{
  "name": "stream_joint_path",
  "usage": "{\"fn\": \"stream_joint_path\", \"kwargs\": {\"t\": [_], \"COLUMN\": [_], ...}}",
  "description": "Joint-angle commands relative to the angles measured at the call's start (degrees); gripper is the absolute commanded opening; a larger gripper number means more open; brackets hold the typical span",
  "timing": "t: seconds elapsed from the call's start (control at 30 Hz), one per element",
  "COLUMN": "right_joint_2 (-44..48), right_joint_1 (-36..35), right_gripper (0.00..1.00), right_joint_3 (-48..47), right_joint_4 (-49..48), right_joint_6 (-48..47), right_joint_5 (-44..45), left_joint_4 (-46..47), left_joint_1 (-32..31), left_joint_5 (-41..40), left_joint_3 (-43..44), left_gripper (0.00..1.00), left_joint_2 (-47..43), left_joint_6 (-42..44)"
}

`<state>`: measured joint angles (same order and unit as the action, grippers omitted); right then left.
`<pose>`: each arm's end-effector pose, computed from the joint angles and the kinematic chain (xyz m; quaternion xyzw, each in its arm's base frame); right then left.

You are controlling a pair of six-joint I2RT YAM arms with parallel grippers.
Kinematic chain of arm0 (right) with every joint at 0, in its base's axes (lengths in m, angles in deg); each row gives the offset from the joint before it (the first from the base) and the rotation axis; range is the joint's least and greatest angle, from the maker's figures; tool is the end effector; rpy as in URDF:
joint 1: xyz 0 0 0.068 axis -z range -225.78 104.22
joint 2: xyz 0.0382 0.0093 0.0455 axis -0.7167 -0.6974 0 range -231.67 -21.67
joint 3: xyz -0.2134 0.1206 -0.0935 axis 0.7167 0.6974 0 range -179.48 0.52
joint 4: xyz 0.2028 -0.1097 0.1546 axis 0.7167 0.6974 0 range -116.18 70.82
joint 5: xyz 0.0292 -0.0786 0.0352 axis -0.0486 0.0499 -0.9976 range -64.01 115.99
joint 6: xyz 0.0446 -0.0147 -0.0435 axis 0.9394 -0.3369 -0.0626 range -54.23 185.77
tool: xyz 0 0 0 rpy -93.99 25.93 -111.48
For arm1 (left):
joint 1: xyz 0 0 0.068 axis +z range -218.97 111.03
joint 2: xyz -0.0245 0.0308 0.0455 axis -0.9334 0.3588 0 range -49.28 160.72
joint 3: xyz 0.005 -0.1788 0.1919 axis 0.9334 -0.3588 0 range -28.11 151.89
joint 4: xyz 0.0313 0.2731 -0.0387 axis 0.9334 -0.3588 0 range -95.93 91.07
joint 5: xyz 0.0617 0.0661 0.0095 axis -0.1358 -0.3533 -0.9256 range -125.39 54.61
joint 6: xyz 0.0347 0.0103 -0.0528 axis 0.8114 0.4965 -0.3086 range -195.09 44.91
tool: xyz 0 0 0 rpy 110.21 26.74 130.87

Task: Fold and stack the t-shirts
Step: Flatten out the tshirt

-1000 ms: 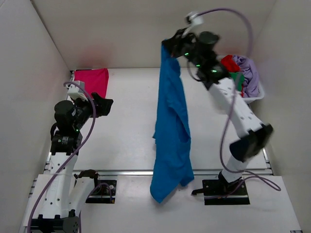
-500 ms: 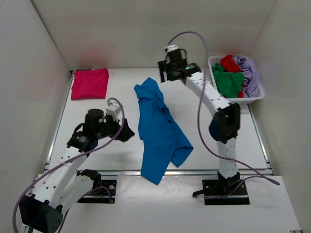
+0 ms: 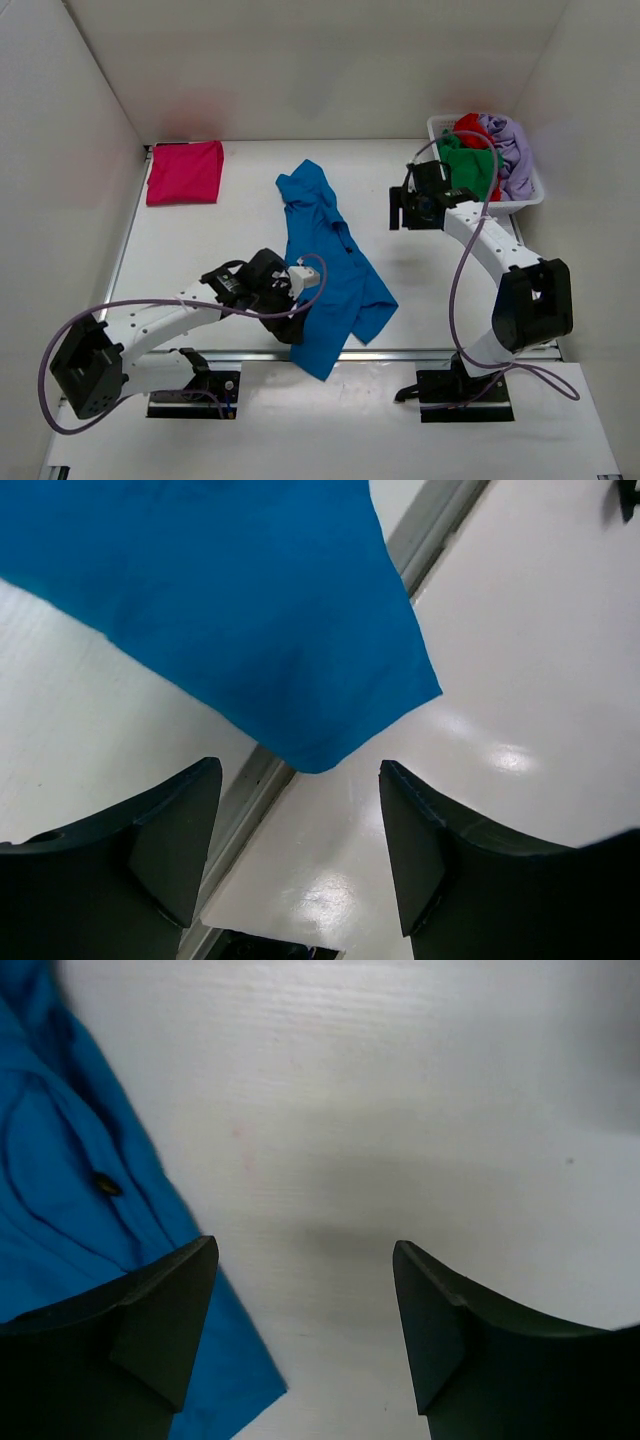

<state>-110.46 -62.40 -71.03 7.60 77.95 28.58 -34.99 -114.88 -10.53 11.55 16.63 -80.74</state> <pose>0.3461 0.1009 0.2502 -0.0290 0.9421 0.0623 0.3283 0.1476 -0.1823 0.1772 0.3747 0.8725 -0.2898 0.1195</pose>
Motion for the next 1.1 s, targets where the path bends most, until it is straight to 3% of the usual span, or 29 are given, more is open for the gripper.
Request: {"fn": "stream_joint_path", "kwargs": {"t": [0.0,0.13,0.33,0.47,0.73,0.8,0.83,0.87,0.9,0.93,1.07], "right_joint_2": [3.7,4.0,3.2,3.6,5.4,5.6,5.9,5.7,5.8,6.3,7.0], "right_joint_1": [2.3,2.3,3.1,4.0,5.8,6.1,6.2,5.8,6.1,6.0,6.3], "right_gripper": [0.68,0.67,0.67,0.67,0.66,0.66,0.66,0.66,0.67,0.66,0.65], "right_joint_3": [3.3,6.2,7.6,8.1,9.8,10.3,10.3,10.8,10.6,10.6,11.6], "right_joint_4": [-4.9,-6.1,-6.9,-7.6,-8.7,-8.8,-8.5,-8.6,-8.5,-8.2,-8.2], "right_joint_6": [2.8,3.7,3.9,3.7,3.5,3.1,2.8,3.1,3.1,2.4,2.1], "right_joint_5": [-1.9,-4.0,-5.0,-5.7,-7.4,-7.8,-7.9,-8.0,-8.0,-8.0,-9.3], "left_joint_4": [0.3,2.7,4.6,4.7,10.3,8.7,8.5,7.6,6.5,6.2,6.2], "left_joint_1": [-5.8,-12.3,-16.1,-16.6,-14.7,-13.2,-12.0,-10.4,-9.4,-6.3,3.8], "left_joint_5": [-1.6,-4.7,-9.2,-12.5,-24.8,-29.7,-31.5,-31.9,-33.4,-33.2,-35.9], "left_joint_3": [3.1,5.1,7.3,7.7,7.4,8.8,9.5,9.7,10.6,10.9,10.1], "left_gripper": [0.75,0.78,0.75,0.75,0.73,0.64,0.46,0.37,0.14,0.0,0.0], "left_joint_2": [2.3,7.0,13.0,16.0,20.3,21.2,22.4,22.9,24.1,24.8,22.9], "left_joint_6": [0.3,-1.2,-1.3,-2.0,-12.1,-13.4,-13.3,-14.4,-14.2,-14.0,-14.0]}}
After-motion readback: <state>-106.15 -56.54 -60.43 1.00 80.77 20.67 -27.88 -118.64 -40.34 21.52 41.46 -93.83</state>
